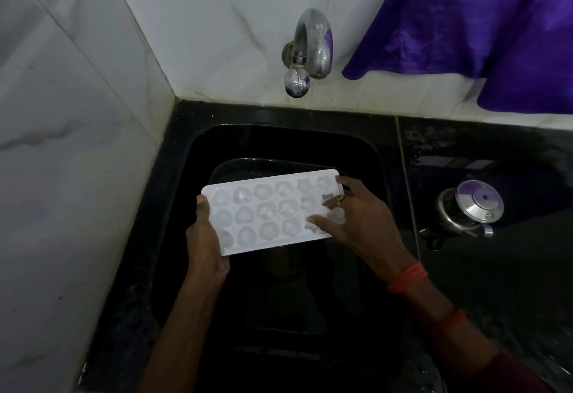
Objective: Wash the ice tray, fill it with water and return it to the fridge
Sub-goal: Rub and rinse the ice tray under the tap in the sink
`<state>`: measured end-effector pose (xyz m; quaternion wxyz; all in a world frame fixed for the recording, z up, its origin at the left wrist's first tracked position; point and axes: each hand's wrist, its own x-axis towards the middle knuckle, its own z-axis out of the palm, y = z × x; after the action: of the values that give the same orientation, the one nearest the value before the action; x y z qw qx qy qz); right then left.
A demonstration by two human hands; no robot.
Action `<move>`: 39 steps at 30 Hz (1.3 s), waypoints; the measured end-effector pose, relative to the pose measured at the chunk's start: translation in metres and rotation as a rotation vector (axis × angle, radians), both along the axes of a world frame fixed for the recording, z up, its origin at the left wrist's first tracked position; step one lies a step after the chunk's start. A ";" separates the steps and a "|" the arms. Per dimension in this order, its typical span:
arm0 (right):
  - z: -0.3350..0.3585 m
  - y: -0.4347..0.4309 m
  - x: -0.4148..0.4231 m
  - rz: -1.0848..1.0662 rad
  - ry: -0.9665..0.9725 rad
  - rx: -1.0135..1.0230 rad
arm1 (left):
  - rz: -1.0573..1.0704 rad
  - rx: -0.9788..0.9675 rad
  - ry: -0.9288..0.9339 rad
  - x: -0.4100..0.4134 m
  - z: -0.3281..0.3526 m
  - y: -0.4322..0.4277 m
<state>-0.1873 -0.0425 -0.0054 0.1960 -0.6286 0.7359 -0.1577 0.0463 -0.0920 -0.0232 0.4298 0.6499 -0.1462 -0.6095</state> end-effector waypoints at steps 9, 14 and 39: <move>-0.007 0.015 0.001 -0.045 -0.047 -0.141 | 0.031 0.017 -0.024 -0.001 -0.004 -0.003; -0.016 0.026 -0.006 0.068 -0.064 -0.201 | 0.042 0.017 -0.030 -0.001 -0.003 -0.002; -0.025 0.032 -0.014 0.148 0.065 -0.165 | 0.020 -0.006 -0.071 -0.006 0.008 0.001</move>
<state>-0.2010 -0.0107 -0.0305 0.1309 -0.6998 0.6781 -0.1823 0.0404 -0.0908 -0.0148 0.4324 0.6712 -0.1566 -0.5813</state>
